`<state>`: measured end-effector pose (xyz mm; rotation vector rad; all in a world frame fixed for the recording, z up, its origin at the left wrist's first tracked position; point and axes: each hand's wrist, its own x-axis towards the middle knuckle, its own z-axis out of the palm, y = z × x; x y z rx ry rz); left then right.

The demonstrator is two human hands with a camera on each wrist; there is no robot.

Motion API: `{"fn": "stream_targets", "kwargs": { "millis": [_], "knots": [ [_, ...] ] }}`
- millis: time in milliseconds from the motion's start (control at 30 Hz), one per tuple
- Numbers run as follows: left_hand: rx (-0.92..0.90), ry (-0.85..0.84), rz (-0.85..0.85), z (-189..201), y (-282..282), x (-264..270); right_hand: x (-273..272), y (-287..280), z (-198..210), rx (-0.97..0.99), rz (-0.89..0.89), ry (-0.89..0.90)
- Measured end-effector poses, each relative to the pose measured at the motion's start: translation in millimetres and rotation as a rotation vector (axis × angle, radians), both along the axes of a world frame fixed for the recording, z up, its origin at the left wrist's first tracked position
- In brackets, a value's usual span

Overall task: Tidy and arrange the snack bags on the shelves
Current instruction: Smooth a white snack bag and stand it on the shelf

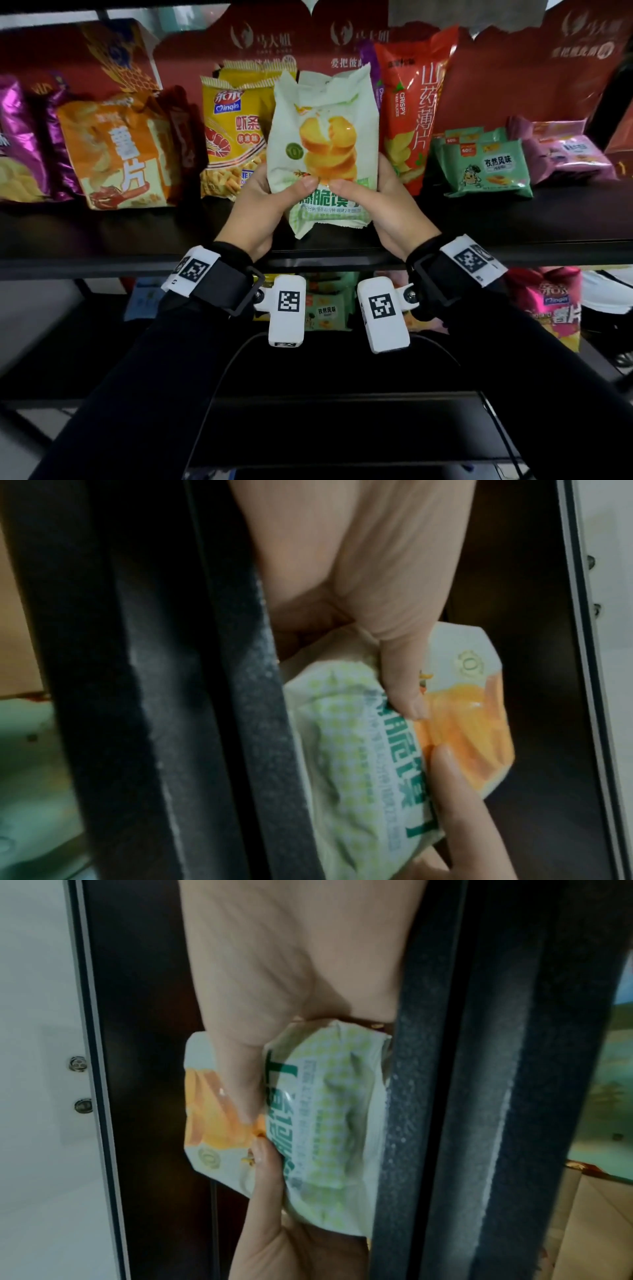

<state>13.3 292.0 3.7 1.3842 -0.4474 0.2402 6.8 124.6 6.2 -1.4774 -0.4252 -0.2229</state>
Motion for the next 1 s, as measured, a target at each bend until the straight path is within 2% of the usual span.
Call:
{"fn": "stream_targets", "kwargs": {
  "millis": [167,433,600,767,1000],
  "knots": [
    [0.015,0.008,0.038,4,-8,-6,-2,-1,0,0.083,-0.022,0.001],
    [-0.03,0.014,0.092,4,-7,-9,-2,2,2,0.081,0.091,0.094],
    [-0.012,0.009,0.029,4,-6,-10,-1,2,1,0.103,0.031,0.064],
    [-0.1,0.022,0.003,6,-5,-8,2,3,0,0.092,-0.015,0.077],
    [-0.178,-0.074,0.029,0,0,-3,-2,4,-2,0.026,0.098,-0.013]
  ]
}}
